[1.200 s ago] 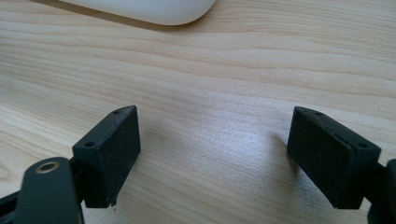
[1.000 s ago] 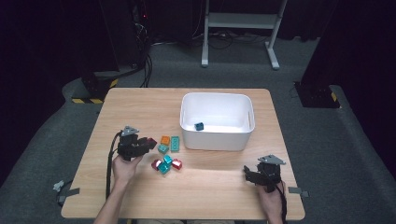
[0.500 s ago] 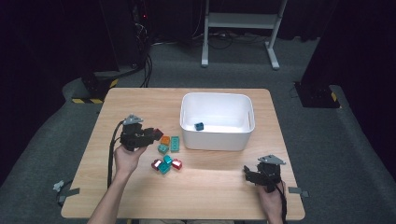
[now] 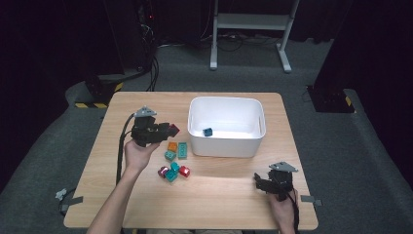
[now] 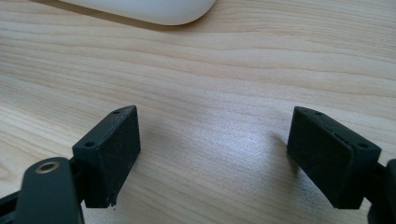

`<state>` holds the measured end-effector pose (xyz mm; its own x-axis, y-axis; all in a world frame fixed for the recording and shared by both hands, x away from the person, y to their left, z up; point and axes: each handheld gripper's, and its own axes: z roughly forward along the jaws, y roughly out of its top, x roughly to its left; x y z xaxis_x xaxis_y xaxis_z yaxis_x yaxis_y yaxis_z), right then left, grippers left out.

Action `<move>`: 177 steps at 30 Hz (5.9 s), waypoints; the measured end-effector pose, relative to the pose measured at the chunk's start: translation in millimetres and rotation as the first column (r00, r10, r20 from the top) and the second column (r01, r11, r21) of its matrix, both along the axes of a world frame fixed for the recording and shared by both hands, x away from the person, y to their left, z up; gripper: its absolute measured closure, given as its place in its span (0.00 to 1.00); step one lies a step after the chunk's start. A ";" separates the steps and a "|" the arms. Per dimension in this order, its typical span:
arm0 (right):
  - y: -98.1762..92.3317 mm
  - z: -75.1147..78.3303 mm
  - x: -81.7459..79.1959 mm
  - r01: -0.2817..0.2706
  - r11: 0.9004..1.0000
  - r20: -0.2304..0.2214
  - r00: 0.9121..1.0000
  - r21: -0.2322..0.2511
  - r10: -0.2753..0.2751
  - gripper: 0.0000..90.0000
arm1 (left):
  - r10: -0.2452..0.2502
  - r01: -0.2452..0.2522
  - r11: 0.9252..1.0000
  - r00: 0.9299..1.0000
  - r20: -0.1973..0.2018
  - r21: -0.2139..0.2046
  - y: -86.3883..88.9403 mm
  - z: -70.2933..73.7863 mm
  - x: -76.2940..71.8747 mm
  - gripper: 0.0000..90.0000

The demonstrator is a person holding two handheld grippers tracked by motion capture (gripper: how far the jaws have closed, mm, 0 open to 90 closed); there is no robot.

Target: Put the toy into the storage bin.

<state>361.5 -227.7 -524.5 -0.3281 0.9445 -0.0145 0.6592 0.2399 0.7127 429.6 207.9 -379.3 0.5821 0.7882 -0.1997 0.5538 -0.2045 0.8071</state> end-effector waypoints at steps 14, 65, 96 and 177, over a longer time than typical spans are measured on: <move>0.0 0.0 0.0 0.000 1.000 0.000 1.000 0.000 0.000 0.19 | -0.060 0.060 0.998 0.998 0.027 -0.008 -26.3 22.8 9.9 0.63; 0.0 0.0 -0.1 -0.001 1.000 0.000 1.000 -0.001 0.001 0.19 | -0.111 0.112 0.994 0.994 -0.021 0.020 -97.2 7.3 49.2 0.52; -0.1 0.0 -0.2 -0.005 1.000 0.002 1.000 -0.002 0.005 0.19 | -0.056 0.054 0.997 0.998 0.037 0.047 -58.8 17.7 25.1 0.39; 0.0 0.0 -0.2 -0.005 1.000 0.001 1.000 -0.002 0.005 0.19 | 0.147 -0.127 0.971 0.985 -0.086 0.205 6.7 -116.4 -11.5 0.42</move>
<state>361.3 -227.7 -524.5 -0.3323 0.9430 -0.0169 0.6572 0.2443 0.7130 418.2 214.6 -495.7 0.4510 0.8887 -0.0830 0.6632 -0.2714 0.6975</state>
